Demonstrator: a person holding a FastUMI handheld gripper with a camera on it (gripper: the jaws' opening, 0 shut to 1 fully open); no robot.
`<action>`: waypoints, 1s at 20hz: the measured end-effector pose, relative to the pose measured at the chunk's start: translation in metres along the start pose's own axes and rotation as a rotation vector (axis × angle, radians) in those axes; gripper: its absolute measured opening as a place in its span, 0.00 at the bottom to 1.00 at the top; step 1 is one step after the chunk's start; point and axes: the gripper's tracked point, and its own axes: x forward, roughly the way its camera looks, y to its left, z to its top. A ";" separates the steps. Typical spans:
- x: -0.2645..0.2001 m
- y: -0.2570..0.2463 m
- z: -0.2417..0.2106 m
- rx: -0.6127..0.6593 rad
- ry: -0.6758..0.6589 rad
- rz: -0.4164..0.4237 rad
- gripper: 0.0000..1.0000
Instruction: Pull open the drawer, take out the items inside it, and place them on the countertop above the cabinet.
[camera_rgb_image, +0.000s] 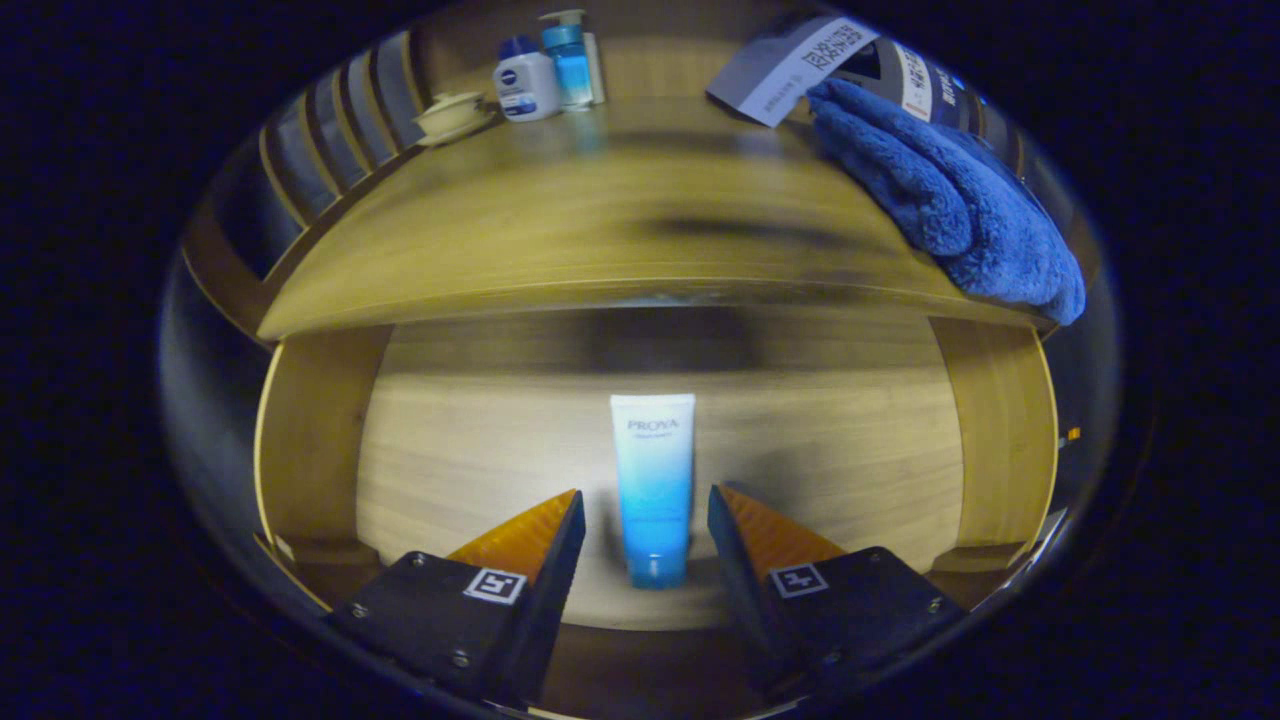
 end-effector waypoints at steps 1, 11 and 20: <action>0.002 0.001 -0.002 0.005 0.017 0.012 0.73; 0.008 0.006 -0.001 0.136 0.028 0.128 0.36; -0.038 -0.004 0.013 0.163 -0.261 0.260 0.36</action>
